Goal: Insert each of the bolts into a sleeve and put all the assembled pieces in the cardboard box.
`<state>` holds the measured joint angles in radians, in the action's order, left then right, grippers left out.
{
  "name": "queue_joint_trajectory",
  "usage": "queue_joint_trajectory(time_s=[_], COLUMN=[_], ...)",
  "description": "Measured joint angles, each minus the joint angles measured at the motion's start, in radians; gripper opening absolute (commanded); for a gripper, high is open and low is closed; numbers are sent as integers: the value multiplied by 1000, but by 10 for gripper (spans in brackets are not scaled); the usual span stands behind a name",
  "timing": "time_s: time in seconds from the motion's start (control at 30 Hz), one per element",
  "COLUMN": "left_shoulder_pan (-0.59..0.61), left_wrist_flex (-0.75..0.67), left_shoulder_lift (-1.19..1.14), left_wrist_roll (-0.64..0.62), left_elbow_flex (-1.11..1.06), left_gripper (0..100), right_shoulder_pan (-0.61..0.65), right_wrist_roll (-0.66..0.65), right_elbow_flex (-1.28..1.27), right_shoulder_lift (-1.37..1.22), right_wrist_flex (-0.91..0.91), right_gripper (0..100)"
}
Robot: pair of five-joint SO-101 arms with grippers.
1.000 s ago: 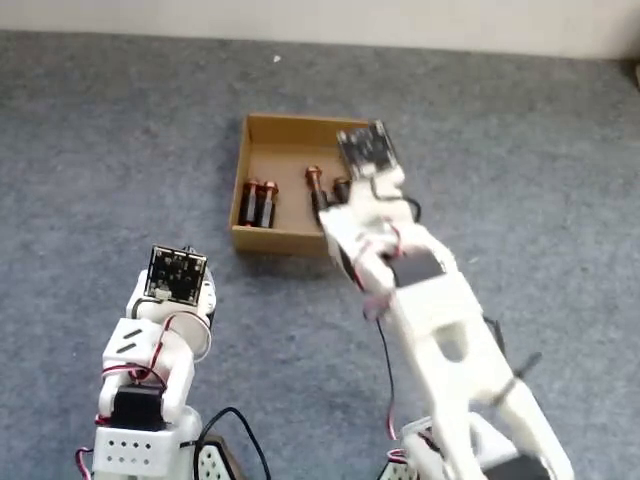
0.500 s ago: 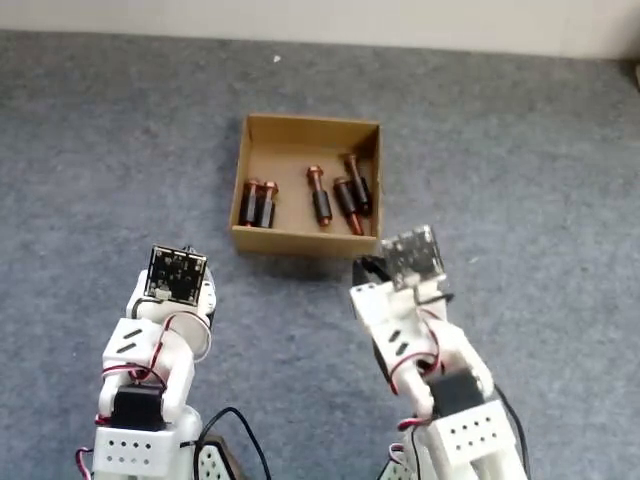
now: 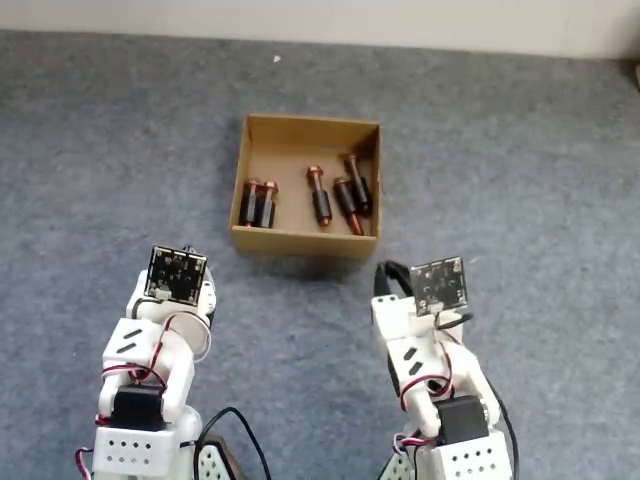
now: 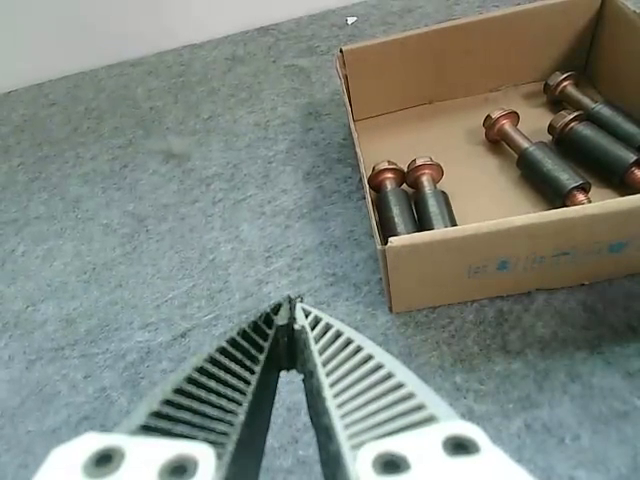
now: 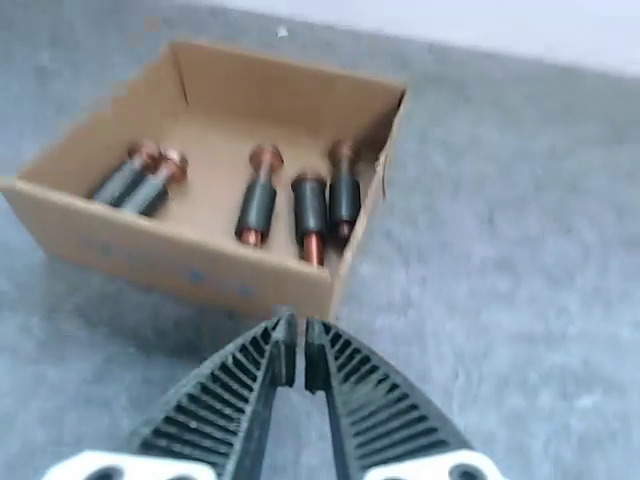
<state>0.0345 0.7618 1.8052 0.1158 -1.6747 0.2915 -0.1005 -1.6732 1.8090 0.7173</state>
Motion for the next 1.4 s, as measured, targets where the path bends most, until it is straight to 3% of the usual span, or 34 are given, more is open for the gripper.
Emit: queue_joint_trajectory(time_s=[0.17,0.43,0.53,1.4], left_shoulder_pan=[0,0,6,8], left_wrist_flex=[87,457,523,531], left_shoulder_lift=[0,0,0,0], left_wrist_roll=[0,0,0,0], left_elbow_flex=[0,0,0,0], left_gripper=[7,7,7,7], right_shoulder_pan=[0,0,0,0], right_wrist_roll=[0,0,0,0], right_elbow_flex=[0,0,0,0], right_shoulder_lift=[0,0,0,0], right_wrist_flex=[163,470,496,499], right_gripper=[6,6,6,6])
